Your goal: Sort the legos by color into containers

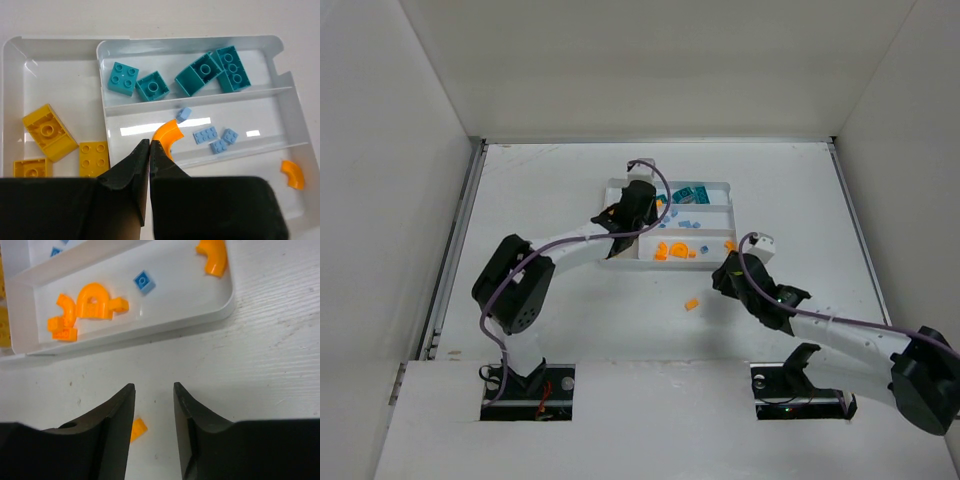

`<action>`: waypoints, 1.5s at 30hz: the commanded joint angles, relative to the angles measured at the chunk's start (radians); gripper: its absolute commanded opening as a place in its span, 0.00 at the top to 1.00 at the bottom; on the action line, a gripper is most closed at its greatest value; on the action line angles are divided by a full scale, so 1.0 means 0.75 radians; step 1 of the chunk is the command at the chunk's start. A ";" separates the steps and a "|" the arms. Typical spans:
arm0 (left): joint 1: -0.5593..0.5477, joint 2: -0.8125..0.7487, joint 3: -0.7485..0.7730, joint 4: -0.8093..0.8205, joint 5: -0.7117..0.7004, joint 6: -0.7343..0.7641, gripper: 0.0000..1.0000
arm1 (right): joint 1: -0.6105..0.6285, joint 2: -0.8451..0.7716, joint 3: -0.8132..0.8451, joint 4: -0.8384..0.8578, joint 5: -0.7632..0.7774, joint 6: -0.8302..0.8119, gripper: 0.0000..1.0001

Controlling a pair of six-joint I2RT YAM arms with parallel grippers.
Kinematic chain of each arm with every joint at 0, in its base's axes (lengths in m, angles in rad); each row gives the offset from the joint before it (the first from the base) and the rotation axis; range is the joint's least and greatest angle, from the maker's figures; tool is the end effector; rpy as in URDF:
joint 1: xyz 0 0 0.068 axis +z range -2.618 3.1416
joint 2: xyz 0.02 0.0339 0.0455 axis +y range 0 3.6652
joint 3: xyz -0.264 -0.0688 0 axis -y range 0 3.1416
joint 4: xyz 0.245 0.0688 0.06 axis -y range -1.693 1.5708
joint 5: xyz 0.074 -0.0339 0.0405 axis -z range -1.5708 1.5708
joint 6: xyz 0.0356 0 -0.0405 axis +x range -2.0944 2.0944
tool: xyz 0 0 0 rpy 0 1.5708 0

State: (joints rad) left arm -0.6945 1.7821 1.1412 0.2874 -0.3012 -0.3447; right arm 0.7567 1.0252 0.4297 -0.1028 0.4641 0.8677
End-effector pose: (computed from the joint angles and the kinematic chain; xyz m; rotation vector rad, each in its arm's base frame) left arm 0.3210 -0.2536 0.2358 0.1340 1.9246 -0.4112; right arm 0.1568 0.1261 0.1834 0.3635 2.1798 0.3862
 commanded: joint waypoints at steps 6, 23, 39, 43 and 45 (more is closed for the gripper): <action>-0.108 -0.200 -0.233 0.038 -0.003 -0.099 0.98 | -0.147 0.165 0.212 0.139 -0.046 -0.191 0.67; -0.143 -0.147 -0.372 0.122 0.042 -0.170 0.94 | -0.249 0.643 0.525 0.100 -0.140 -0.361 0.50; -0.128 -0.183 -0.456 0.173 0.042 -0.187 0.83 | -0.265 0.819 0.609 0.092 -0.130 -0.357 0.52; -0.124 -0.255 -0.493 0.193 0.042 -0.197 0.81 | -0.278 0.842 0.615 0.082 -0.122 -0.349 0.55; -0.126 -0.310 -0.517 0.210 0.035 -0.201 0.80 | -0.282 0.856 0.621 0.072 -0.112 -0.347 0.57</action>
State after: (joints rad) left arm -0.7940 1.6505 0.7753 0.3882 -0.2661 -0.4808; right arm 0.5579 1.6505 0.8520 -0.0479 0.3592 0.6064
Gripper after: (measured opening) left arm 0.190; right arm 0.434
